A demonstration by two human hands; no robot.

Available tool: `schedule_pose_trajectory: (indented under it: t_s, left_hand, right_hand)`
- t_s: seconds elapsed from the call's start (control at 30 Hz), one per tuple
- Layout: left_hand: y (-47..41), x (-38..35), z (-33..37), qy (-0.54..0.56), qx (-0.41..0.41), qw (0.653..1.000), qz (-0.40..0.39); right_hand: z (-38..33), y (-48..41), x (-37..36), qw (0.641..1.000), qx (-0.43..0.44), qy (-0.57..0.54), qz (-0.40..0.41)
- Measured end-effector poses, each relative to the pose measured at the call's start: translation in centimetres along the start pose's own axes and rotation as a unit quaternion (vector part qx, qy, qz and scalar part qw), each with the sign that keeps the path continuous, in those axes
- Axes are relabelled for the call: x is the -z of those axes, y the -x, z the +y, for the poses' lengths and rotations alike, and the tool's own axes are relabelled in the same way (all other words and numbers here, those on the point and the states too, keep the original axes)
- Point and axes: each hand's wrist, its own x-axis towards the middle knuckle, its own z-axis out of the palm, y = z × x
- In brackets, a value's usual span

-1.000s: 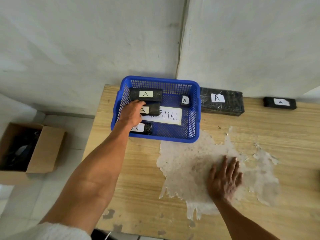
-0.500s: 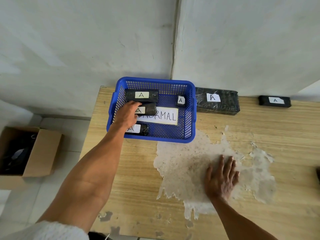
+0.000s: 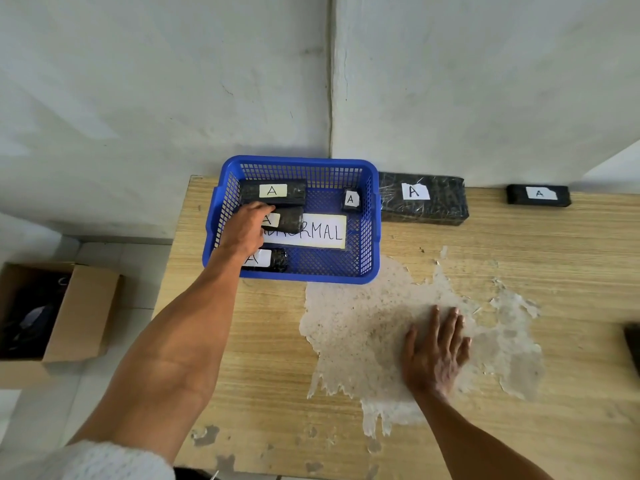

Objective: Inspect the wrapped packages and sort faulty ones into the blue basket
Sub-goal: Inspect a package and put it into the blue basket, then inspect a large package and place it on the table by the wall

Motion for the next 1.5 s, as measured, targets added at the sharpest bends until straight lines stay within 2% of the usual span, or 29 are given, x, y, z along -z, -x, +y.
schedule_pose_trajectory:
  t_s: [0.37, 0.53, 0.63, 0.73, 0.87, 0.97, 1.07, 1.23, 1.37, 1.5]
  left_hand:
    - [-0.2, -0.6, 0.3, -0.004, 0.028, 1.000, 0.007]
    - [-0.1, -0.6, 1.2, 0.035, 0.049, 0.998, 0.029]
    - [0.0, -0.3, 4.0, 0.080, 0.064, 0.993, 0.062]
    - [0.8, -0.6, 9.3, 0.143, 0.025, 0.980, 0.138]
    - [3.8, -3.7, 18.9, 0.198, -0.105, 0.945, 0.239]
    - [7.5, -7.9, 26.7, 0.210, -0.209, 0.935, 0.194]
    - [11.1, -13.1, 31.3, 0.168, -0.245, 0.950, 0.100]
    - [13.8, -20.2, 34.4, 0.051, -0.148, 0.987, -0.024]
    - [13.6, -21.8, 36.5, -0.031, -0.112, 0.993, -0.032]
    - [11.2, -22.2, 39.4, -0.047, -0.117, 0.991, -0.036]
  right_hand:
    - [0.2, -0.1, -0.1, 1.000, -0.002, -0.003, -0.005]
    - [0.2, -0.2, -0.2, 1.000, 0.000, 0.010, -0.019]
    - [0.4, -0.3, -0.1, 0.999, -0.002, 0.024, -0.045]
    - [0.5, -0.3, 0.1, 0.998, -0.003, 0.029, -0.061]
    - [1.2, -0.7, 0.5, 0.996, 0.044, 0.015, -0.077]
    - [5.1, -1.3, 1.7, 0.990, 0.110, 0.022, -0.081]
    - [10.4, -2.2, 3.7, 0.994, 0.083, 0.030, -0.068]
    - [18.4, -4.3, 6.7, 0.994, 0.062, 0.056, -0.069]
    - [22.0, -6.2, 8.0, 0.996, 0.040, 0.051, -0.059]
    - [23.0, -7.3, 8.4, 0.997, 0.028, 0.047, -0.059]
